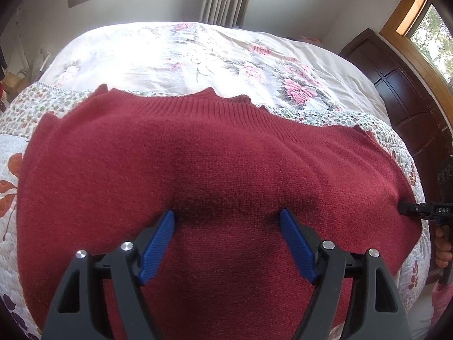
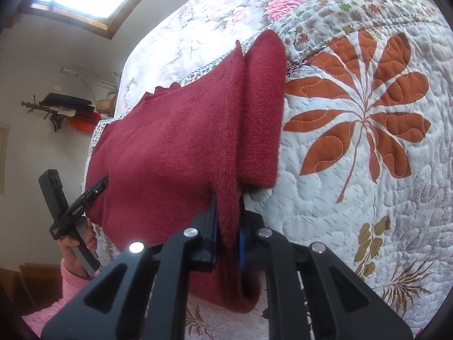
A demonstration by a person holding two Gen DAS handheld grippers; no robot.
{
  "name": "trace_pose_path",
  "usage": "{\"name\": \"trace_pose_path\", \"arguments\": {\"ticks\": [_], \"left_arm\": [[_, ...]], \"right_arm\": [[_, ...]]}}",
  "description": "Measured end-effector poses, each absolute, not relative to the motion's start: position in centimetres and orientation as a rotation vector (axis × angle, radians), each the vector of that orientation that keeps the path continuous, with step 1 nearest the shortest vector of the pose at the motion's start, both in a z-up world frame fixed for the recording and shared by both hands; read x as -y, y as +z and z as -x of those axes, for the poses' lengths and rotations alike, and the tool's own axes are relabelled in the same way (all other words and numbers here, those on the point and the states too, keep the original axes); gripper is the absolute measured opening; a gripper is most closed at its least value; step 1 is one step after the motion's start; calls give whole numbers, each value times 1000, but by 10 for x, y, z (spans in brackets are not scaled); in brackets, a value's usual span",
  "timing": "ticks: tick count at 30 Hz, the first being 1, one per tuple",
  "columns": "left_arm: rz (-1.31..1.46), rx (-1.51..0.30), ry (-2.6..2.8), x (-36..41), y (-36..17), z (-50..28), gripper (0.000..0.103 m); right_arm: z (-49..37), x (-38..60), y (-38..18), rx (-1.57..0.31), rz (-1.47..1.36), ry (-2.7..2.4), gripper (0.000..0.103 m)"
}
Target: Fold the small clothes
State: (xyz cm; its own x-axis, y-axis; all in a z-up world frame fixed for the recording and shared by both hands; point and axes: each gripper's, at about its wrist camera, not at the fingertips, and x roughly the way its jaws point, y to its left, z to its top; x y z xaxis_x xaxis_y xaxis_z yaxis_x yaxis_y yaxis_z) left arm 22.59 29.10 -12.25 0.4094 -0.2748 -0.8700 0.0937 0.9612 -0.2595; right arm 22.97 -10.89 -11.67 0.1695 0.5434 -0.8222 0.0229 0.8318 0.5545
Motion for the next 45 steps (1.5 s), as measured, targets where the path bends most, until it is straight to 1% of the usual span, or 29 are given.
{"name": "trace_pose_path", "arguments": {"ticks": [4, 17, 20, 21, 23, 27, 33, 38, 45], "left_arm": [[185, -1134, -236, -292, -126, -228, 79], [183, -1147, -237, -290, -134, -232, 82], [196, -1168, -242, -292, -130, -234, 82], [204, -1177, -249, -294, -126, -235, 79], [227, -1191, -262, -302, -116, -235, 78], [281, -1159, -243, -334, -97, -229, 78], [312, -1131, -198, -370, -86, -218, 79], [330, -1132, -181, -387, -86, -208, 79], [373, -1139, -180, -401, -90, -201, 79]], "right_arm": [[-229, 103, -118, -1365, -469, 379, 9], [-230, 113, -133, -1388, -560, 361, 9], [-233, 112, -122, -1417, -568, 327, 9], [-235, 109, -112, -1416, -557, 317, 9], [-239, 102, -89, -1389, -540, 324, 9], [-252, 63, -36, -1343, -440, 374, 9], [-270, -33, 0, -1322, -283, 506, 9], [-277, -111, -6, -1351, -168, 592, 9], [-276, -172, -56, -1460, -45, 622, 11]]}}
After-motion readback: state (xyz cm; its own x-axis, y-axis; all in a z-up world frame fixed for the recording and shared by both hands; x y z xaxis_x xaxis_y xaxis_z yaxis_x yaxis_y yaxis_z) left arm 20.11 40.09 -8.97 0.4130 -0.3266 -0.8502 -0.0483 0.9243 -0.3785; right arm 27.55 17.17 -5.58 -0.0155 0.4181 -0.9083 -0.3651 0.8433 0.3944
